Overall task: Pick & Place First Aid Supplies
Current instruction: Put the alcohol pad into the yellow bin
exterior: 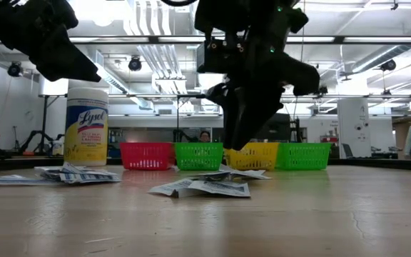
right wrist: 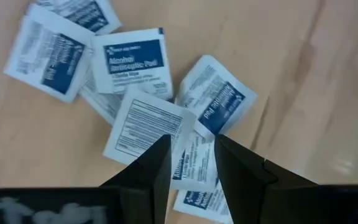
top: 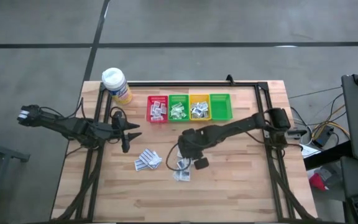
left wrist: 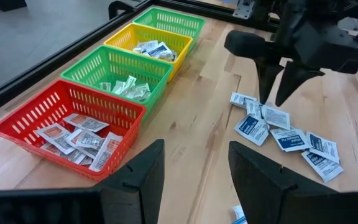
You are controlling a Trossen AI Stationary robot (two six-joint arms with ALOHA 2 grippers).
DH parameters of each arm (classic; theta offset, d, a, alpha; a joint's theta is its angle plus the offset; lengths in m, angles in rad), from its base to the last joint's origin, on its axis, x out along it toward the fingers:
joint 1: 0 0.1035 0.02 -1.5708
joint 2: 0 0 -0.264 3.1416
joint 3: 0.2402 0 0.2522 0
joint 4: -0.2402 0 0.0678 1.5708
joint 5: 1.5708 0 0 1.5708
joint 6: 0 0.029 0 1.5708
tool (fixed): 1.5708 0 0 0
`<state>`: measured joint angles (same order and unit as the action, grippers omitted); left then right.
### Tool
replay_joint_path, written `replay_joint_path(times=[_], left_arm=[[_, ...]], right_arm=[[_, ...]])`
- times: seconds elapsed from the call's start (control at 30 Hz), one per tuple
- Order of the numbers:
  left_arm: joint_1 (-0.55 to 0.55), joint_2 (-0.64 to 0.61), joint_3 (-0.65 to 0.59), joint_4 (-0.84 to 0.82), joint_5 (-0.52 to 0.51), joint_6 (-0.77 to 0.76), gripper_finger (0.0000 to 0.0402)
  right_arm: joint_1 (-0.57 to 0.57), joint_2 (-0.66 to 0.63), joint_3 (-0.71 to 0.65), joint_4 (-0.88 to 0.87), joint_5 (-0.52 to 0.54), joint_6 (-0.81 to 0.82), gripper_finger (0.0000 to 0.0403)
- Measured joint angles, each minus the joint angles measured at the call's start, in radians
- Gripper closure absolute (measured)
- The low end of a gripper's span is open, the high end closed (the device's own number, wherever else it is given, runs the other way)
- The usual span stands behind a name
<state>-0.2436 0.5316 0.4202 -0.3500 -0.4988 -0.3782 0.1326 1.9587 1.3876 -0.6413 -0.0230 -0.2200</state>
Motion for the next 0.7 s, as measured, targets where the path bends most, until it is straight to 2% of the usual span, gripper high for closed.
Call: replay_joint_path(times=[0.27, 0.7], left_arm=[[0.0, 0.0, 0.0, 0.0, 0.0, -0.009, 0.0229], [0.0, 0.0, 0.0, 0.0, 0.0, -0.012, 0.0229]], right_arm=[[-0.042, 0.001, 0.0, 0.006, -0.087, -0.05, 0.0282], [-0.046, 0.041, 0.0, 0.053, -0.113, -0.06, 0.0282]])
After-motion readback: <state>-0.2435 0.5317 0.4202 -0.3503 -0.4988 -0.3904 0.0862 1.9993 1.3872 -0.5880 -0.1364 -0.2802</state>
